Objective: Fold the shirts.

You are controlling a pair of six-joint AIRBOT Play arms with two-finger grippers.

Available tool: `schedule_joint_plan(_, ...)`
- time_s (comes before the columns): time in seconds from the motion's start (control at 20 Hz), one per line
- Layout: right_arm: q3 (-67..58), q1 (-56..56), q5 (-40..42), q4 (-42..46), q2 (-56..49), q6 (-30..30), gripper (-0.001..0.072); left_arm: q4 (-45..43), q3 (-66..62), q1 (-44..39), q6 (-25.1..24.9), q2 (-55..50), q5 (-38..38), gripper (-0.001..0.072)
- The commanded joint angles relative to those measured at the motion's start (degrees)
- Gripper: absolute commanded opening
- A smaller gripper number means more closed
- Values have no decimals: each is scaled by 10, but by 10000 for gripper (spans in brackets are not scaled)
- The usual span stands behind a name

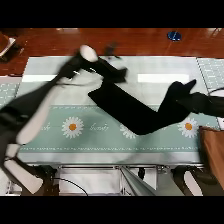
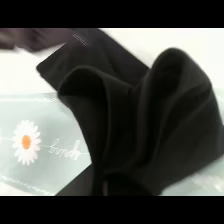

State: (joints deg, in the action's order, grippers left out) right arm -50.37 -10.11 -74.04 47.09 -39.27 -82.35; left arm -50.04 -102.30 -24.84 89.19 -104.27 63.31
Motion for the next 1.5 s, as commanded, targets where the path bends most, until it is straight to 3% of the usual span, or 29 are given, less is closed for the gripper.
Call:
schedule_joint_plan(0.0, -48, 117, 89, -12, -97, -4, 28, -76, 94, 102, -21, 148, 32, 20)
schedule_joint_plan(0.05, -77, 155, 111, -11, -144, -4, 28, -89, 147, 116, -48, 204, 33, 20)
schedule_joint_plan(0.2, -181, 240, 141, -11, -297, -4, 28, -116, 352, 154, -55, 389, -30, 20)
schedule_joint_plan(0.4, -320, 303, 164, -12, -485, -11, 28, -114, 578, 162, -6, 584, -114, 20)
schedule_joint_plan(0.55, -403, 326, 162, -12, -589, -26, 28, -94, 670, 161, 16, 654, -120, 20)
schedule_joint_plan(0.75, -472, 343, 164, -20, -665, -45, 33, -69, 706, 157, 16, 655, -138, 20)
schedule_joint_plan(0.8, -483, 347, 175, -29, -678, -45, 198, -69, 709, 152, 16, 652, -155, 20)
schedule_joint_plan(0.85, -493, 346, 174, -47, -687, -38, 414, -68, 709, 148, 16, 648, -168, 20)
schedule_joint_plan(1.0, -510, 327, 124, -63, -679, -32, 410, -49, 709, 143, 16, 628, -195, 20)
schedule_joint_plan(1.15, -512, 268, -23, -27, -621, -24, 409, -50, 709, 144, 16, 611, -214, 20)
schedule_joint_plan(1.3, -493, 205, -140, 174, -500, -27, 409, -50, 709, 143, 16, 607, -229, 20)
schedule_joint_plan(1.35, -455, 189, -141, 242, -444, -37, 409, -50, 709, 143, 16, 607, -229, 20)
schedule_joint_plan(1.45, -308, 156, -64, 322, -303, -78, 409, -50, 709, 143, 16, 607, -228, 20)
